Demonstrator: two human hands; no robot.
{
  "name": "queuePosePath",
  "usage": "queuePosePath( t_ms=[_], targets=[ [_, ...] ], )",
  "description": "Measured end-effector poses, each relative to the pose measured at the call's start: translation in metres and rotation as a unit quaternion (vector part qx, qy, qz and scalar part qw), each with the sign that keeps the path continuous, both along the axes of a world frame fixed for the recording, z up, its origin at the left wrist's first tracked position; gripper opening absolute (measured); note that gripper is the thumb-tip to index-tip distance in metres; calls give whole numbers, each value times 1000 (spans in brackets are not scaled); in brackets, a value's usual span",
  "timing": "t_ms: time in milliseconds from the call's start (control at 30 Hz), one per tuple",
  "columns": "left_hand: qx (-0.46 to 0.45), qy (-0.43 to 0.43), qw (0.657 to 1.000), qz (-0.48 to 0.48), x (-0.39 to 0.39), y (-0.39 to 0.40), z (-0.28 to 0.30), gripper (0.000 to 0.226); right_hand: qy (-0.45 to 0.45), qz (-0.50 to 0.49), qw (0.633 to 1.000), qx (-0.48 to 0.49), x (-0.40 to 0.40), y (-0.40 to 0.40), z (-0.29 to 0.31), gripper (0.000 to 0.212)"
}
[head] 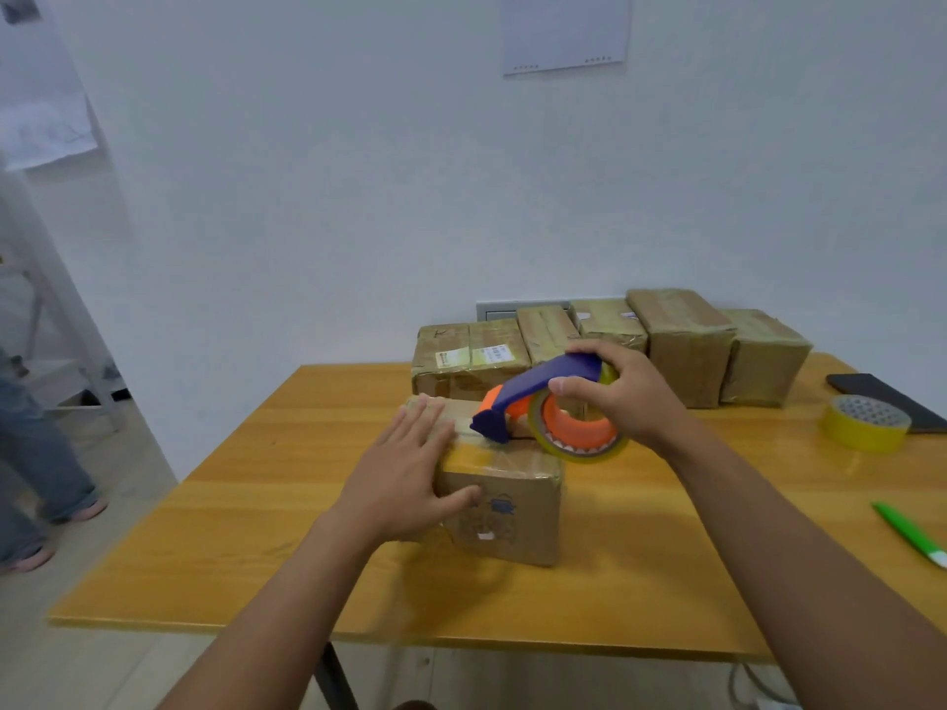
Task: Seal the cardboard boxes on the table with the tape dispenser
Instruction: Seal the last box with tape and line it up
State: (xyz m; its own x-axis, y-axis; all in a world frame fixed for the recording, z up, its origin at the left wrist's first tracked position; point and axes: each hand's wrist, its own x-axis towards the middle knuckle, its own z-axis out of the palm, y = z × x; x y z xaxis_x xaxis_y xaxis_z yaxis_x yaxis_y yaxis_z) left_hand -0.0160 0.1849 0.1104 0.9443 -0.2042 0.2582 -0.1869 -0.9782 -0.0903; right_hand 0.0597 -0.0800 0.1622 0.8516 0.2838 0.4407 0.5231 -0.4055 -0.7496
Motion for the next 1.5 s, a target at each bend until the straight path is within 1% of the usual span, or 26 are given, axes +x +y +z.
queuePosePath(
  t_ms=[100, 300, 367, 467, 600, 667, 767, 900, 1000, 1133, 1167, 1233, 1333, 1400, 1500],
  targets=[
    [-36, 18, 999, 5, 2, -21, -3, 103, 10, -1, 1000, -4, 0, -3, 1, 46],
    [-49, -15, 998, 19, 5, -19, -11, 109, 14, 4, 999, -32, 0, -15, 5, 50],
    [-51, -17, 998, 19, 5, -18, -11, 108, 23, -9, 1000, -16, 0, -35, 4, 55],
    [-41, -21, 999, 12, 5, -20, -10, 104, 36, -15, 999, 6, -7, -58, -7, 57],
    [-24, -26, 999, 5, 4, -23, -14, 92, 27, -9, 999, 38, -15, -58, -23, 53],
    [-3, -41, 999, 9, 4, -29, -14, 94, 22, -9, 998, 53, -16, -57, -25, 50],
    [-2, -48, 999, -12, 7, -48, -12, 99, 22, -14, 998, 64, -15, -54, -28, 57],
    [-10, -30, 999, -40, 16, -52, -11, 90, 23, -18, 996, 90, -13, -42, -38, 61],
    [-15, -21, 999, -32, 19, -34, -9, 86, 25, -9, 995, 95, -10, -27, -46, 59],
    [-19, -32, 997, -69, 18, -31, -11, 74, 29, -13, 994, 101, -8, -9, -49, 59],
    [-23, -31, 997, -68, 19, -33, -11, 72, 29, -12, 994, 105, -7, -9, -48, 59],
    [-35, -27, 997, -60, 19, -33, -10, 74, 31, -13, 993, 112, -5, -17, -48, 58],
    [-31, -26, 997, -64, 21, -32, -9, 77, 37, 2, 995, 95, -4, -36, -50, 57],
    [-24, -25, 997, -70, 21, -32, -9, 76, 42, 9, 995, 89, -8, -41, -51, 55],
    [-19, -28, 995, -89, 22, -31, -10, 71, 38, 11, 993, 110, -14, -40, -53, 54]
  ],
)
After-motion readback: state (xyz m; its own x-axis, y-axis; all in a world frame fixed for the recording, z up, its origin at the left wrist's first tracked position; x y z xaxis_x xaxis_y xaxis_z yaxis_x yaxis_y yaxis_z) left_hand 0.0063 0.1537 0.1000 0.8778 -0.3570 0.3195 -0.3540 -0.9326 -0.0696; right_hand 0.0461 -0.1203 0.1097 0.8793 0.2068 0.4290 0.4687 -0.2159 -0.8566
